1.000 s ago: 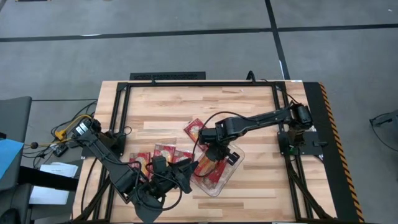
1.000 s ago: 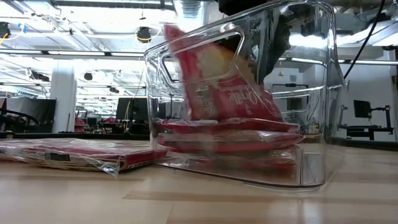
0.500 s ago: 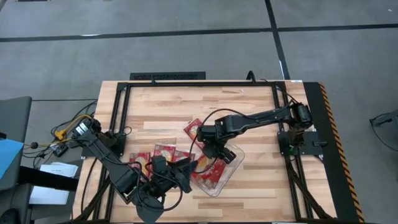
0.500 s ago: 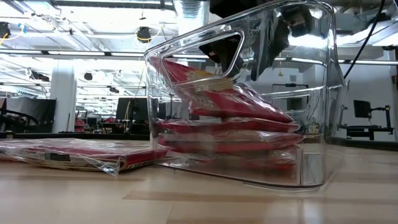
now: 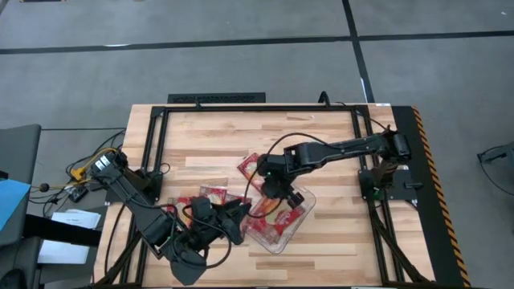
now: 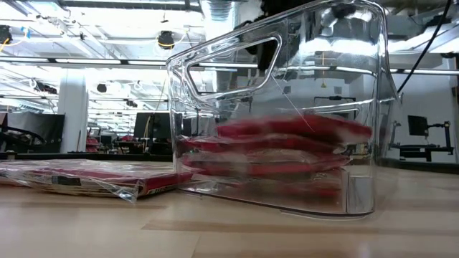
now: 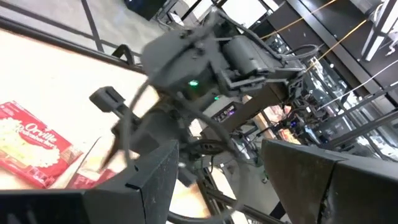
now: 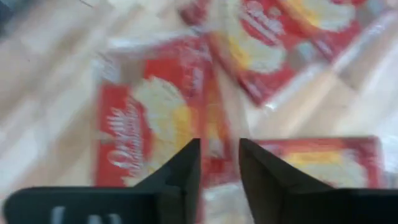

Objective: Sort popcorn bags into baskets
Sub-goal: Put the red popcorn packet into the transparent bin

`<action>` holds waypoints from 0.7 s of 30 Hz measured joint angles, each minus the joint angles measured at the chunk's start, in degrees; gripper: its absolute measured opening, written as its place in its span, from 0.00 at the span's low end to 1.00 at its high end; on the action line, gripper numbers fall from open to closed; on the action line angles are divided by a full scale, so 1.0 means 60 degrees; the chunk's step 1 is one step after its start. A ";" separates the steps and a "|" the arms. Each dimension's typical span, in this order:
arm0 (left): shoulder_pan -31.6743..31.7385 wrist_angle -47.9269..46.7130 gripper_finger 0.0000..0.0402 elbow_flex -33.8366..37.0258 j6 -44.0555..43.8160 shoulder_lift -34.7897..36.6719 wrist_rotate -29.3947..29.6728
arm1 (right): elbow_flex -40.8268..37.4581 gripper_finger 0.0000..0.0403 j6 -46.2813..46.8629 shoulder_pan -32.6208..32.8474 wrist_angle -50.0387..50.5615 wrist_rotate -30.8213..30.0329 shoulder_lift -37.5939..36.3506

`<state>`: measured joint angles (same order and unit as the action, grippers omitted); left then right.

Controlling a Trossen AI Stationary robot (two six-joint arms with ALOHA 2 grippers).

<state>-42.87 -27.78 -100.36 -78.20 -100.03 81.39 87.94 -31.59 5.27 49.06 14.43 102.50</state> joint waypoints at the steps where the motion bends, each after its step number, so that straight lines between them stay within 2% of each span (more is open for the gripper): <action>1: 0.0000 -0.0124 0.55 0.0002 -0.0110 0.0000 -0.0017 | -0.0008 0.29 0.0136 0.0062 -0.0121 0.0153 -0.0007; 7: -0.0007 -0.0497 0.55 0.0004 -0.0638 0.0000 -0.0031 | -0.0502 0.10 0.0473 0.0293 -0.0072 0.0354 -0.0013; 10: -0.0035 -0.0499 0.55 0.0004 -0.0669 0.0000 -0.0162 | -0.0825 0.03 0.0549 0.0286 0.0628 0.0390 -0.0214; 14: -0.0044 -0.0613 0.55 0.0002 -0.0680 0.0000 -0.0252 | -0.1772 0.04 0.0700 0.0419 0.1209 0.0902 -0.0526; 18: -0.0044 -0.0872 0.55 0.0004 -0.0691 0.0000 -0.0255 | -0.2753 0.07 0.0529 0.0702 0.0985 0.0695 -0.0750; 21: -0.0022 -0.1031 0.55 0.0002 -0.0692 0.0000 -0.0248 | -0.2945 0.09 0.0304 0.0833 0.0779 0.0607 -0.0793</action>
<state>-43.00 -33.96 -100.35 -82.36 -100.03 79.90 70.27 -29.76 10.27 53.73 18.08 97.74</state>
